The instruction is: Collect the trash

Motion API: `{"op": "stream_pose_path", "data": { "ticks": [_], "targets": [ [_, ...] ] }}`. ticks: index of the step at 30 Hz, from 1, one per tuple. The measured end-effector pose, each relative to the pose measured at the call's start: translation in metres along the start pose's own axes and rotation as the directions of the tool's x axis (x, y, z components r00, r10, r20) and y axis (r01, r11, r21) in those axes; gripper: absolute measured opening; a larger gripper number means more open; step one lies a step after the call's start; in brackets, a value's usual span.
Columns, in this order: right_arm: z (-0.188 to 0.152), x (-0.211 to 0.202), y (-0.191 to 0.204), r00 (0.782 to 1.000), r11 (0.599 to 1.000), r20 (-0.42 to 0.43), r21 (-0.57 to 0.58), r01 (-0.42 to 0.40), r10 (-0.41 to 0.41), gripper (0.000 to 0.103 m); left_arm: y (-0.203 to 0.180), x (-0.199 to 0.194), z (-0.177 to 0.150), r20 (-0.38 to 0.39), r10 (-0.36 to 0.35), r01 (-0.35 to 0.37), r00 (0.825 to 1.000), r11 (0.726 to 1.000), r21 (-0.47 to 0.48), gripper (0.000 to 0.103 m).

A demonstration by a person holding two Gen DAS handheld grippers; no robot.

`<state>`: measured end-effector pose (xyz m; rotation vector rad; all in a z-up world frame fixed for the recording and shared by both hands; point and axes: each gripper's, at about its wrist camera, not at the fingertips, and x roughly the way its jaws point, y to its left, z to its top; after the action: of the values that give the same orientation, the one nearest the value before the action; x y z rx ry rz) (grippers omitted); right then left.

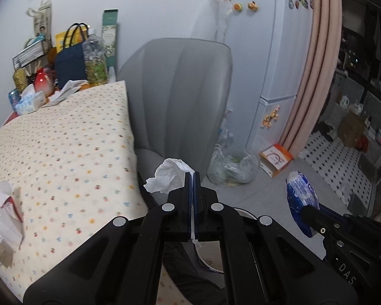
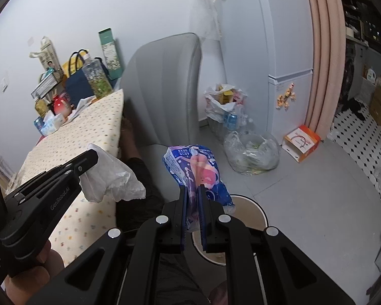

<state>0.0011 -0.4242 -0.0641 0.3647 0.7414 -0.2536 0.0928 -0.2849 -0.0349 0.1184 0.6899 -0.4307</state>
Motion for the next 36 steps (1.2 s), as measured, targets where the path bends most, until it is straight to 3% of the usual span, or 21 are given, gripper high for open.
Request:
{"op": "stream_pose_path", "data": {
  "ticks": [12, 24, 25, 28, 36],
  "targets": [
    [-0.004, 0.047, -0.035, 0.998, 0.998, -0.07, 0.058, 0.009, -0.005, 0.01, -0.026, 0.042, -0.004, -0.069, 0.019, -0.016, 0.997, 0.999, 0.038, 0.002],
    [0.001, 0.076, -0.046, 0.996, 0.997, -0.091, 0.072, 0.024, -0.017, 0.012, -0.031, 0.078, -0.006, -0.122, 0.03, -0.025, 0.992, 0.999, 0.043, 0.002],
    [0.001, 0.078, -0.047, 0.996, 0.997, -0.09, 0.074, 0.03, -0.023, 0.014, -0.031, 0.08, -0.006, -0.125, 0.031, -0.026, 0.992, 0.999, 0.041, 0.002],
    [0.003, 0.08, -0.049, 0.996, 0.996, -0.08, 0.078, 0.035, -0.029, 0.042, -0.029, 0.083, -0.007, -0.132, 0.035, -0.03, 0.991, 0.999, 0.039, 0.002],
    [0.001, 0.072, -0.06, 0.997, 0.993, -0.066, 0.101, 0.054, -0.047, 0.043, -0.036, 0.082, -0.007, -0.138, 0.028, -0.021, 0.99, 0.998, 0.052, 0.002]
  ]
}}
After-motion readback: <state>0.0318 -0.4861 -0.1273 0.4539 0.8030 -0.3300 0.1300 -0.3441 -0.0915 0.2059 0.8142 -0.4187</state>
